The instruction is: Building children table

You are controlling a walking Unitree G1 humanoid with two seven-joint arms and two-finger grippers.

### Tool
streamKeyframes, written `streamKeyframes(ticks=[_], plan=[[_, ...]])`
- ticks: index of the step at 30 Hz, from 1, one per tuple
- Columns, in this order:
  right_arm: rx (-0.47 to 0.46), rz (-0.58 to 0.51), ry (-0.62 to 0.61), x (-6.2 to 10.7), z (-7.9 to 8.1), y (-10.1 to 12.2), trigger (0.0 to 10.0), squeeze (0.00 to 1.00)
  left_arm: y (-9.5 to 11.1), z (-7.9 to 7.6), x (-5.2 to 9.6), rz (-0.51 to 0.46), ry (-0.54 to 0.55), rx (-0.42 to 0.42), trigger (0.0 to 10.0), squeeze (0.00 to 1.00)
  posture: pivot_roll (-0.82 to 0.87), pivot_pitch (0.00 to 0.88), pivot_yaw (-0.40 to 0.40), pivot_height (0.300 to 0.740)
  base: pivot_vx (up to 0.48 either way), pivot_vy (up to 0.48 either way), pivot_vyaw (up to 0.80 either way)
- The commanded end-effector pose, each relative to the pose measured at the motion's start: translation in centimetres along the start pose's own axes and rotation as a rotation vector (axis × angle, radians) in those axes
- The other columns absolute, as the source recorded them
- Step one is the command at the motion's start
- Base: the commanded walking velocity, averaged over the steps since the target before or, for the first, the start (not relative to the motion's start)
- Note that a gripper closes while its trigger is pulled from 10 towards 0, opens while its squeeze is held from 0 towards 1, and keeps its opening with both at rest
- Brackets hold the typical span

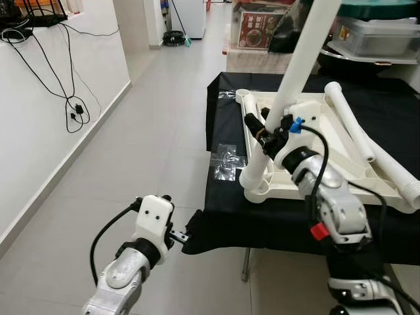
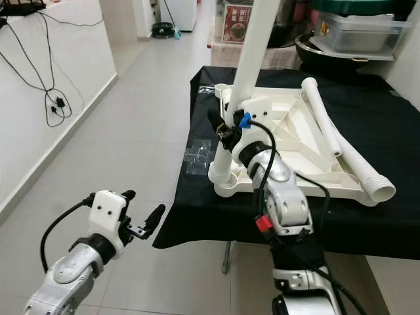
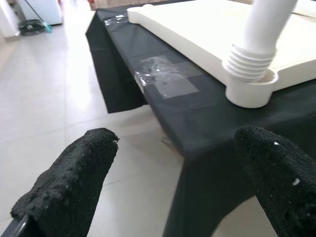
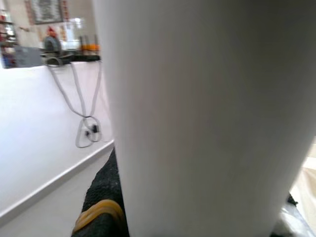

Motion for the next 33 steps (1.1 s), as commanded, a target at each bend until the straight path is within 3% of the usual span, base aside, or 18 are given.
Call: streamKeyframes(ticks=[1,8,18,27,33], plan=[[-0.006,-0.032,-0.050,0.2,-0.6,0.2,10.0,0.00,-0.3,0.2,0.1,0.010,0.029,-0.007,10.0,0.00,0.04,0.013,-0.024,0.740,0.000,0.000,0.00],[-0.009,-0.102,-0.103,0.0,-0.6,0.8,10.0,0.00,-0.6,0.6,-0.3,0.004,0.094,0.040,10.0,0.00,0.04,0.000,-0.030,0.740,0.073,-0.037,0.00],[0.001,-0.121,-0.049,-1.1,0.6,1.9,10.0,0.00,-1.1,0.6,-0.4,0.019,0.088,0.017,10.0,0.00,0.03,0.000,-0.027,0.740,0.325,-0.127,0.00],[-0.070,-0.160,-0.004,-1.9,1.5,3.0,10.0,0.00,-1.6,0.1,-0.3,0.042,0.090,0.037,10.0,0.00,0.04,0.000,-0.034,0.740,0.000,0.000,0.00],[-0.070,-0.160,-0.004,-1.9,1.5,3.0,10.0,0.00,-1.6,0.1,-0.3,0.042,0.090,0.037,10.0,0.00,0.04,0.000,-0.034,0.740,0.000,0.000,0.00]])
Point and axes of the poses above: a point about 5 cm out from each wrist's last joint towards the gripper, its own x axis pointing back from the gripper into the wrist, its own y axis along the axis of the wrist's last joint, z = x × y, the point moved 4 cm from there along -x, pointing out of the wrist towards the gripper, and after that the axes turned 7 degrees about -x, right-handed, at the moved point
